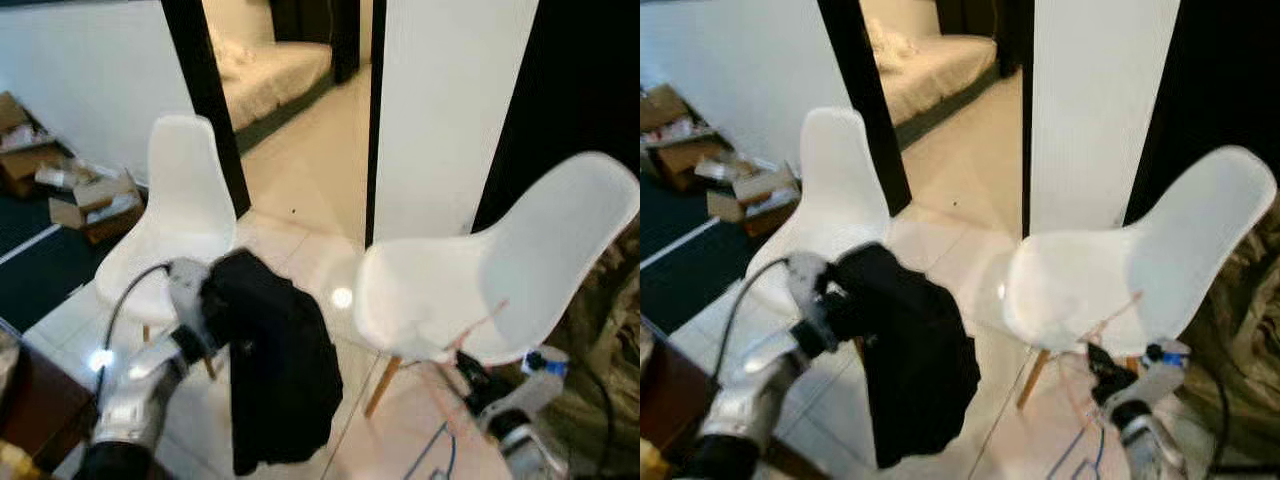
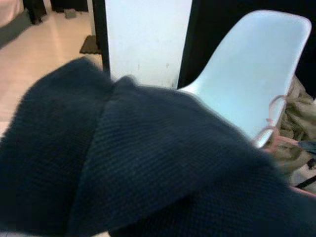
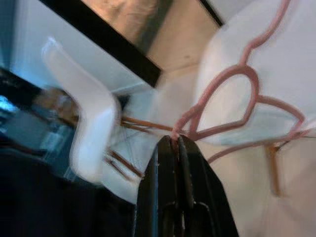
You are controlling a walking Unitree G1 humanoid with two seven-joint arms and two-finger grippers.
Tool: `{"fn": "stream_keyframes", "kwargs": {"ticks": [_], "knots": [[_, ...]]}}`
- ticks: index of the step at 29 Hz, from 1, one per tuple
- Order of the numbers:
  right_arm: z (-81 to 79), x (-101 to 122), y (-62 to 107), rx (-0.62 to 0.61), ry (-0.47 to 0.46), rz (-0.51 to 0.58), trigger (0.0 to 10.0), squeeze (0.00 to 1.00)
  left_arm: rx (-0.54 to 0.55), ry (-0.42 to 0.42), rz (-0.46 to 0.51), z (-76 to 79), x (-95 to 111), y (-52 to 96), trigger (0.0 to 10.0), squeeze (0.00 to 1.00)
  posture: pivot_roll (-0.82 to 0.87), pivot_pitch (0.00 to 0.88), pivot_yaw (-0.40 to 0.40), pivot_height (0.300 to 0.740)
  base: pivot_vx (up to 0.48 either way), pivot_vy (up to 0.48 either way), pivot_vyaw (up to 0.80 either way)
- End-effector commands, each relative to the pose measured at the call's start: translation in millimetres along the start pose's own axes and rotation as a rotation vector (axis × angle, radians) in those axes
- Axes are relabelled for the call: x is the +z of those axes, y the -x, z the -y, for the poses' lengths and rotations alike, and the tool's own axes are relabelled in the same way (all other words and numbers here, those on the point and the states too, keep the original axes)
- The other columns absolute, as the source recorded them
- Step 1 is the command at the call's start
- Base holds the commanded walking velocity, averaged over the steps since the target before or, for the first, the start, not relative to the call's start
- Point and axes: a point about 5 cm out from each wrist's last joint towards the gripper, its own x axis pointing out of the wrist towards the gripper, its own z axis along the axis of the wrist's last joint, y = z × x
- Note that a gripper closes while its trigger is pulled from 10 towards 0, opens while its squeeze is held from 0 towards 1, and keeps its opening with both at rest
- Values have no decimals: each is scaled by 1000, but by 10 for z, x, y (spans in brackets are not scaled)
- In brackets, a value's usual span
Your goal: Hang hanger
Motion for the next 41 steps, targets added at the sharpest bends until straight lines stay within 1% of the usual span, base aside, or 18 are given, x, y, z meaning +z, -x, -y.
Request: {"fn": "stream_keyframes", "kwargs": {"ticks": [1,2,3,4,6,9,10,12,14,16,18,21,24,26,27,33,37,41], "knots": [[-579,560,-257,339,13,241,10000,0,-78,17,87,-21,302,11,10000,0,-114,0,65,710,0,0,663],[-579,560,-257,339,13,241,10000,0,-78,17,87,-21,302,11,10000,0,-114,0,65,710,0,0,663],[-685,654,-266,392,-15,277,10000,0,-153,65,132,5,455,46,10000,0,-114,0,65,710,0,0,656],[-685,654,-266,392,-15,277,10000,0,-153,65,132,5,455,46,10000,0,-114,0,65,710,0,0,656],[-831,778,-270,456,-59,320,10000,0,-319,166,196,92,696,167,10000,0,-114,0,65,710,0,0,653],[-831,778,-270,456,-59,320,10000,0,-319,166,196,92,696,167,10000,0,-114,0,65,710,0,0,650],[-890,818,-265,480,-75,331,10000,0,-408,202,220,145,792,257,10000,0,-108,0,65,710,0,0,650],[-890,818,-265,480,-75,331,10000,0,-408,202,220,145,792,257,10000,0,-108,0,65,710,0,0,650],[-958,851,-244,502,-88,326,10000,0,-473,236,252,172,899,367,10000,0,-108,0,60,710,0,0,650],[-959,827,-243,496,-74,302,10000,0,-477,232,245,169,908,392,10000,0,-107,0,58,710,0,0,647],[-958,778,-234,483,-50,254,10000,0,-478,224,205,181,873,412,10000,0,-107,0,58,710,0,0,650],[-950,751,-235,475,-36,236,10000,0,-481,221,180,198,830,413,10000,0,-107,0,57,710,0,0,650],[-949,713,-208,464,-4,191,10000,0,-478,237,113,252,743,428,10000,0,-110,0,60,710,0,0,650],[-949,713,-208,464,-4,191,10000,0,-478,237,113,252,743,428,10000,0,-110,0,60,710,0,0,650],[-946,720,-194,464,15,177,10000,0,-443,249,106,241,718,412,10000,0,-112,0,60,710,0,0,650],[-924,752,-203,444,49,170,10000,0,-429,261,112,261,718,389,10000,0,-112,0,60,710,0,0,650],[-920,763,-235,425,102,152,10000,0,-459,264,101,395,705,355,10000,0,-107,0,59,710,0,0,650],[-944,769,-232,439,97,154,10000,0,-475,261,100,469,732,325,10000,0,-105,0,59,710,0,0,650]]}}
